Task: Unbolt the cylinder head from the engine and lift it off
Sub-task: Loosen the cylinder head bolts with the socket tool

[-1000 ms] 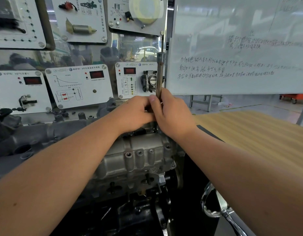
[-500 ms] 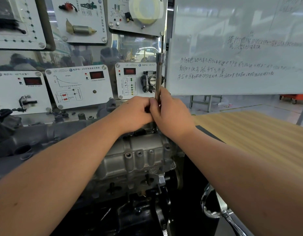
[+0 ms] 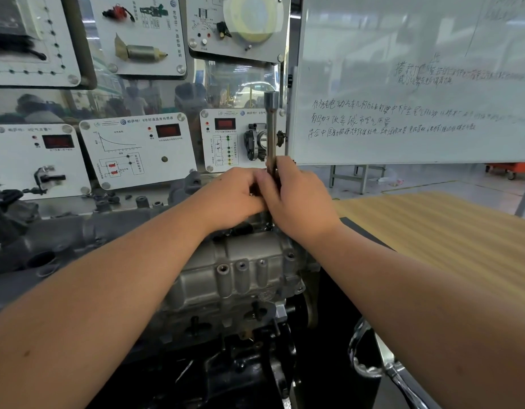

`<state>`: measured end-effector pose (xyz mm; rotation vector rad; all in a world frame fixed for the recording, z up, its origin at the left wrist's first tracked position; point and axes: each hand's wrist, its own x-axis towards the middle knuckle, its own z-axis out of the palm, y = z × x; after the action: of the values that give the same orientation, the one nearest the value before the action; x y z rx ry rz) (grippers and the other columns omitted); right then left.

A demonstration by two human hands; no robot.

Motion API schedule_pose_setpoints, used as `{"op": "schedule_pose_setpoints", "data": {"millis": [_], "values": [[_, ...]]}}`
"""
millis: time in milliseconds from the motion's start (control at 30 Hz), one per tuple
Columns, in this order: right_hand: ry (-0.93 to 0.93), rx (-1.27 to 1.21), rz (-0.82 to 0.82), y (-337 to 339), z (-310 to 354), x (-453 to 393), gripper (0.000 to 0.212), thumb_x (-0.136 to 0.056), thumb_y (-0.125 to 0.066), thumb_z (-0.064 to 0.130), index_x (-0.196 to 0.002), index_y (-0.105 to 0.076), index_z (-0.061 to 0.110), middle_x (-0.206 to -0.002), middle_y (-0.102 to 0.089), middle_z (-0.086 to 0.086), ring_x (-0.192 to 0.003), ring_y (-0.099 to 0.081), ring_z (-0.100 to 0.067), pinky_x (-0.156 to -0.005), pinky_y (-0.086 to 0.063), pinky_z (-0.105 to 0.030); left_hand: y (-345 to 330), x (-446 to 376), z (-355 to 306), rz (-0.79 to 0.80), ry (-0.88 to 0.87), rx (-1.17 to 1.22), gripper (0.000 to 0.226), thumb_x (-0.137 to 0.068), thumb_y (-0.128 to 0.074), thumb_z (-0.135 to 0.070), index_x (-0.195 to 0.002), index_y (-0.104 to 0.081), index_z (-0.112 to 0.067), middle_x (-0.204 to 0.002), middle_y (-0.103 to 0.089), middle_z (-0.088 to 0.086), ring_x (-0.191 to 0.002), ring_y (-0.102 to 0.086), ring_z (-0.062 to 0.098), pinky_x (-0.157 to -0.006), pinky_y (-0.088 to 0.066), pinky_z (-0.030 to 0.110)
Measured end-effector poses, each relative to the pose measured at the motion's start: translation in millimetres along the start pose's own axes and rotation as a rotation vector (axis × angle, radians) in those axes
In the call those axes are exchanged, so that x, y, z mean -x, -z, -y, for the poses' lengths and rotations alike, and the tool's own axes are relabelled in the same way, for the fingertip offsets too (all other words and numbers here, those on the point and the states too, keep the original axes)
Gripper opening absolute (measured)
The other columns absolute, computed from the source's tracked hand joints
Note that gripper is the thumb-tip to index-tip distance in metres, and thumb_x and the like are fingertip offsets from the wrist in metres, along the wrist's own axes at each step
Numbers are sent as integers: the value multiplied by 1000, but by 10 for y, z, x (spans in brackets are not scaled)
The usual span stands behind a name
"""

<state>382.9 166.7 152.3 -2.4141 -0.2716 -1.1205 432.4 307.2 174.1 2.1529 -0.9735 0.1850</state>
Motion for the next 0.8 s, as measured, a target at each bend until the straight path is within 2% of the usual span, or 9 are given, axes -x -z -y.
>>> {"op": "schedule_pose_setpoints", "data": {"millis": [67, 200, 400, 433, 500, 533, 567, 667, 800], "values": [[10, 14, 6, 2, 9, 4, 29, -105, -46, 42, -89, -39, 19, -62, -44, 7, -63, -48, -28, -54, -32, -36, -2, -11, 2, -11, -8, -15, 32, -86, -67, -5, -71, -64, -33, -73, -72, -9, -62, -64, 11, -61, -47, 29], [-7, 55, 4, -18, -4, 0, 30, -107, -42, 37, -85, -38, 17, -63, -44, 1, -64, -47, -32, -56, -32, -37, -9, 1, -1, 1, -5, -3, 34, -88, -63, -2, -73, -59, -32, -61, -66, -16, -49, -55, -3, -49, -41, 13], [6, 70, 6, -18, -16, -13, 24, -106, -40, 36, -95, -44, 15, -69, -48, 1, -68, -51, -32, -58, -31, -36, -2, 19, -12, 33, 0, -11, 36, -91, -60, -1, -71, -60, -31, -52, -63, -14, -44, -55, -1, -46, -42, 15], [24, 56, 0, -13, -7, -7, 24, -106, -41, 38, -101, -46, 15, -68, -48, 4, -67, -52, -31, -57, -31, -36, 1, 15, -9, 23, -2, -14, 36, -88, -61, 1, -72, -61, -31, -56, -66, -14, -48, -59, 0, -50, -45, 18], [38, 30, -11, -8, 6, 4, 28, -105, -44, 43, -107, -46, 15, -65, -44, 8, -64, -49, -27, -55, -33, -36, -2, 5, -13, 4, -8, -24, 34, -85, -64, 0, -73, -65, -32, -73, -73, -4, -71, -71, 16, -65, -54, 37], [44, 31, -9, -10, 5, 8, 27, -105, -44, 43, -103, -44, 16, -65, -43, 8, -63, -48, -27, -55, -34, -36, -3, 3, -17, 0, -11, -29, 34, -85, -65, -1, -72, -65, -33, -79, -74, 1, -79, -71, 24, -71, -54, 43], [47, 41, -3, -13, 3, 12, 26, -106, -44, 42, -98, -41, 17, -66, -43, 7, -63, -49, -29, -54, -35, -37, -2, 1, -17, -3, -14, -34, 37, -84, -65, -2, -70, -66, -37, -79, -74, 0, -78, -70, 24, -70, -52, 43], [14, 47, 23, -28, -12, 4, 24, -107, -41, 36, -92, -36, 17, -66, -42, 3, -66, -50, -32, -56, -34, -39, -1, 0, 3, 25, -11, -22, 46, -87, -61, 0, -68, -65, -41, -61, -68, -15, -49, -59, 2, -48, -43, 21], [-32, 38, 12, -33, -25, -19, 24, -107, -40, 33, -91, -37, 16, -69, -43, 0, -68, -44, -30, -60, -29, -38, -11, 19, -1, 61, -7, -16, 34, -93, -59, -2, -74, -61, -30, -53, -64, -13, -45, -58, 0, -46, -43, 13]]}}
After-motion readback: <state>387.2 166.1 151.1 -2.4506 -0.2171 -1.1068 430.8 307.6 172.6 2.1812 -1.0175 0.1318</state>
